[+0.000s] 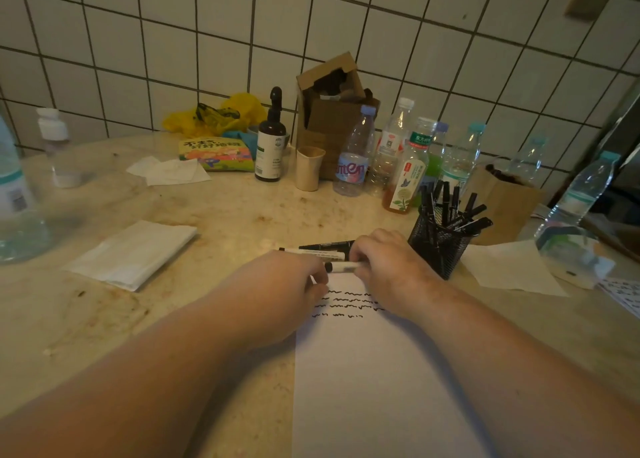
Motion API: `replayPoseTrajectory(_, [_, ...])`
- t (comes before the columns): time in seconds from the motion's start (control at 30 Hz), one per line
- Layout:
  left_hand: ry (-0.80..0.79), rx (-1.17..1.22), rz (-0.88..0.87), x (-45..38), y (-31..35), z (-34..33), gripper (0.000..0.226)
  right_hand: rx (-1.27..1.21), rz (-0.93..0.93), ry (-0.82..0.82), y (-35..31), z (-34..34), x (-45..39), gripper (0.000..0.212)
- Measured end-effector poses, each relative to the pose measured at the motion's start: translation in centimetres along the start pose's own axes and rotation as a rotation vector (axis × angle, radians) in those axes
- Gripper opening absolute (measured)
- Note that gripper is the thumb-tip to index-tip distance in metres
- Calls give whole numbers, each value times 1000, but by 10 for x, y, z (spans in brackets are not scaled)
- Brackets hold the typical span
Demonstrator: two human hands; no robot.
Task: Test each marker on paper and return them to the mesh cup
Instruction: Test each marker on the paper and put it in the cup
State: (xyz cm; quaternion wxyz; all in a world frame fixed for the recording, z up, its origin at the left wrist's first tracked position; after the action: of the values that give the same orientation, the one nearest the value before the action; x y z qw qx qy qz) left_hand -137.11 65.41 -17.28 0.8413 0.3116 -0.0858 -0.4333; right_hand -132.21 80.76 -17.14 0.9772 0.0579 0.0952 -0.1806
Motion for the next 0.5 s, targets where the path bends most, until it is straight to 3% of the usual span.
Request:
replayPoseTrajectory(0.17, [-14, 17, 6, 0, 1, -1, 21, 60, -15, -37, 3, 10, 5, 11])
replayPoseTrajectory(0.23, [-9, 28, 7, 0, 0, 0, 21, -21, -56, -33, 6, 24, 14, 10])
replayPoseTrajectory(0.5, [-15, 127, -72, 3, 6, -3, 19, -1090, -330, 44, 36, 34, 77, 18])
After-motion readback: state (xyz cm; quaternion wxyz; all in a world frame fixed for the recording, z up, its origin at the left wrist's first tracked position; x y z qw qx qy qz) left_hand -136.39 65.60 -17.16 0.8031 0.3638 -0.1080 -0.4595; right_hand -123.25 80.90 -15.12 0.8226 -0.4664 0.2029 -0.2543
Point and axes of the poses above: each hand's wrist, its own x-axis away from the middle knuckle, its own z-axis out of the back of the hand, y = z × x, the point moved 7 cm from there along -x, towards the middle knuckle, and after that the axes turned 13 degrees about x, right-handed, at the moved point
